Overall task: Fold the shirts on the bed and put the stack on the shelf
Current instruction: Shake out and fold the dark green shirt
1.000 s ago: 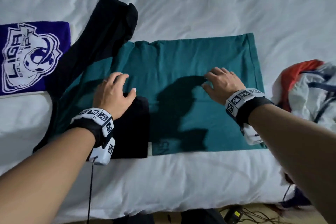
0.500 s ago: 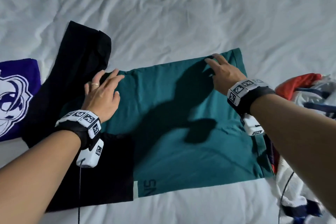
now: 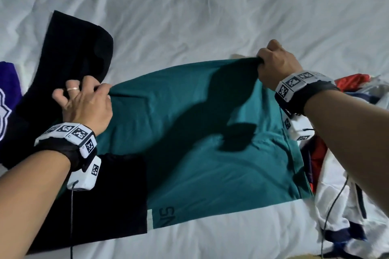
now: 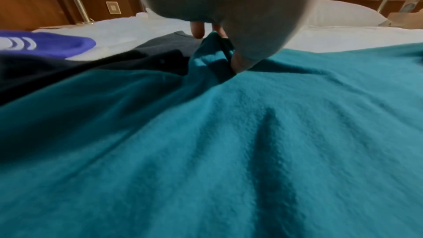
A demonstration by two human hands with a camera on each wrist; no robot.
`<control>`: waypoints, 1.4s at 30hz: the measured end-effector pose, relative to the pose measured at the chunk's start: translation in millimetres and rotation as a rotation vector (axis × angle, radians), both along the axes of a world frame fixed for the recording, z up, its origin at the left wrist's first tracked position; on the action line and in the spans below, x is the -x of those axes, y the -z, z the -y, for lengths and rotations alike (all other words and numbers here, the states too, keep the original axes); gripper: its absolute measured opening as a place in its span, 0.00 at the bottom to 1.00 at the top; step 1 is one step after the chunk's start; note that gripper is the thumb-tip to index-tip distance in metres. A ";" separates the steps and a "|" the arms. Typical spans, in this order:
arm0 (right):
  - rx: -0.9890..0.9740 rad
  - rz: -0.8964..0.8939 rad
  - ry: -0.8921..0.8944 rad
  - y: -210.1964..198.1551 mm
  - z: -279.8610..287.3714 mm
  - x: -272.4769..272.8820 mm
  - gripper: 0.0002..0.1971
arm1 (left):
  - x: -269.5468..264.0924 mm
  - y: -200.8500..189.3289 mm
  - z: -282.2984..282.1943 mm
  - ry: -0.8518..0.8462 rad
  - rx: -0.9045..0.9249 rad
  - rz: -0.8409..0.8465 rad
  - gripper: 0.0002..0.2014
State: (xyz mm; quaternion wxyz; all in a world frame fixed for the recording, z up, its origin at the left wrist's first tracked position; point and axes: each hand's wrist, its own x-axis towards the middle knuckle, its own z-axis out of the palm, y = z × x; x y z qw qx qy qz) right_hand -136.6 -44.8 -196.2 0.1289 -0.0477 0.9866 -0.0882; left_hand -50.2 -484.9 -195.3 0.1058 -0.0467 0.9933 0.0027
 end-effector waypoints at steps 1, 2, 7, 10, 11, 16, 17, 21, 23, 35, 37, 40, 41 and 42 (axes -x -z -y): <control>0.006 -0.013 0.021 -4.1 -4.8 -3.3 0.09 | -0.9 -3.0 1.8 0.005 0.010 -0.001 0.08; 0.015 -0.029 0.039 -8.3 -9.3 -7.3 0.08 | -2.1 -6.7 3.0 0.009 0.021 -0.006 0.05; 0.037 -0.116 0.097 -27.4 -25.6 -44.2 0.08 | -17.8 -30.3 3.5 0.039 0.068 -0.062 0.05; 0.070 -0.164 0.116 -36.8 -28.4 -78.2 0.09 | -33.6 -46.7 2.4 0.045 0.074 -0.093 0.06; 0.083 -0.170 0.111 -39.3 -27.7 -91.3 0.09 | -40.8 -51.2 3.3 0.053 0.066 -0.106 0.06; 0.073 -0.182 0.133 -35.8 -22.6 -157.0 0.09 | -92.5 -56.6 13.7 0.215 -0.042 -0.236 0.09; 0.069 -0.184 0.131 -31.5 -23.4 -168.4 0.08 | -103.9 -53.4 16.2 0.269 -0.052 -0.247 0.11; 0.029 -0.159 0.145 -18.2 -27.8 -203.2 0.06 | -141.5 -37.8 27.8 0.340 -0.010 -0.183 0.14; 0.011 -0.152 0.160 -16.4 -27.8 -211.5 0.08 | -155.0 -32.3 27.8 0.337 0.038 -0.175 0.10; -0.124 0.006 0.046 -23.8 -33.7 -245.2 0.17 | -202.8 -26.9 15.4 0.353 0.096 0.015 0.16; -0.090 -0.004 0.115 -27.2 -29.2 -237.6 0.16 | -203.1 -28.3 6.7 0.309 0.048 -0.003 0.19; -0.017 -0.104 0.210 -27.1 -24.3 -210.9 0.17 | -193.4 -26.4 -11.4 0.263 -0.054 -0.074 0.19; -0.005 -0.118 0.232 -26.3 -23.6 -199.6 0.16 | -188.5 -23.5 -17.6 0.257 -0.092 -0.080 0.20; 0.005 -0.117 0.249 -25.3 -22.9 -188.3 0.15 | -183.4 -19.8 -23.4 0.248 -0.127 -0.073 0.21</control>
